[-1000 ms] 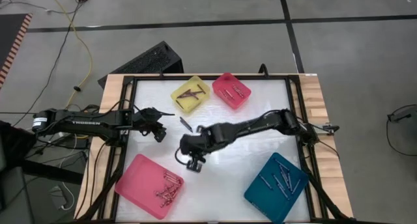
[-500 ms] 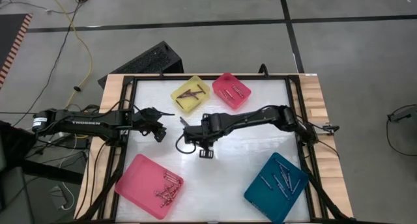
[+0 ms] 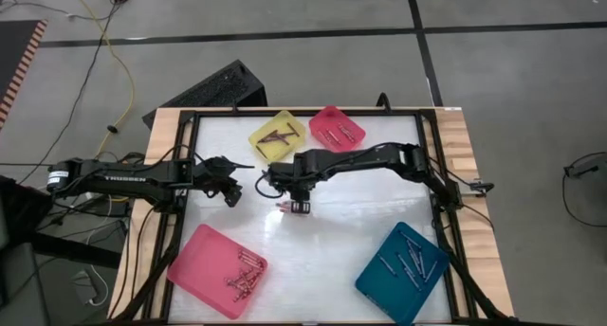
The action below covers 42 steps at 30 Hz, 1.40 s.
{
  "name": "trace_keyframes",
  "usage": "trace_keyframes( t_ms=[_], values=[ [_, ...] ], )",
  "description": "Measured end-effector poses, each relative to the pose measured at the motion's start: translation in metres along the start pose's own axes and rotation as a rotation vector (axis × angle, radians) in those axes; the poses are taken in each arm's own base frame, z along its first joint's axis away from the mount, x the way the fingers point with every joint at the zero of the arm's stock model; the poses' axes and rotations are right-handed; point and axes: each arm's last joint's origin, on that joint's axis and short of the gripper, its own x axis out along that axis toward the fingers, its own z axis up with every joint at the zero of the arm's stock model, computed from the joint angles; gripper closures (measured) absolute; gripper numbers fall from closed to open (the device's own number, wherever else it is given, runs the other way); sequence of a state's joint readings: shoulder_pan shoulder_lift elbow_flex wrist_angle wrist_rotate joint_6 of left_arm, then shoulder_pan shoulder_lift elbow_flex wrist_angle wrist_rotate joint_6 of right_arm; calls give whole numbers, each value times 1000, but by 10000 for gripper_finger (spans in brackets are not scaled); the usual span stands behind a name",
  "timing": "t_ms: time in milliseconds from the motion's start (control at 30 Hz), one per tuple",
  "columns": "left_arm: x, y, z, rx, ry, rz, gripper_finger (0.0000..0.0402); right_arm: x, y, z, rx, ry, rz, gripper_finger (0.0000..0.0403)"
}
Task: Sort crayons
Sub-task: Put the pink crayon into the red bin
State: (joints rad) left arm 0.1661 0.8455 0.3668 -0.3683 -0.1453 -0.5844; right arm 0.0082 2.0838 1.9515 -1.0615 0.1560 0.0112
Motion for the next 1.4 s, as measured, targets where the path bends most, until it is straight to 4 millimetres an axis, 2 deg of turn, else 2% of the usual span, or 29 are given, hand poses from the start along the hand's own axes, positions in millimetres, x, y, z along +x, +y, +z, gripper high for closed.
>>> trace_keyframes(
  t_ms=[267, 433, 800, 933, 1200, 1267, 1400],
  values=[
    [0, 0, 0, -51, 0, 0, 269, 34, 7, -13, -122, 9, 19, 230],
    [0, 0, 0, -65, -1, 1, 269, 48, 8, -22, -171, 23, 34, 230],
    [0, 1, 0, -98, -14, 19, 269, 76, 7, -37, -128, -6, 77, 239],
    [0, 1, 1, -98, -19, 25, 269, 81, 7, -44, -106, 29, 79, 274],
    [0, 1, 1, -110, -34, 46, 269, 81, 7, -45, -105, 42, 80, 385],
    [0, 1, 1, -111, -36, 48, 269, 81, 7, -45, -102, 43, 82, 396],
    [0, 2, 1, -119, -42, 55, 269, 81, 6, -45, -71, 46, 80, 394]
  ],
)
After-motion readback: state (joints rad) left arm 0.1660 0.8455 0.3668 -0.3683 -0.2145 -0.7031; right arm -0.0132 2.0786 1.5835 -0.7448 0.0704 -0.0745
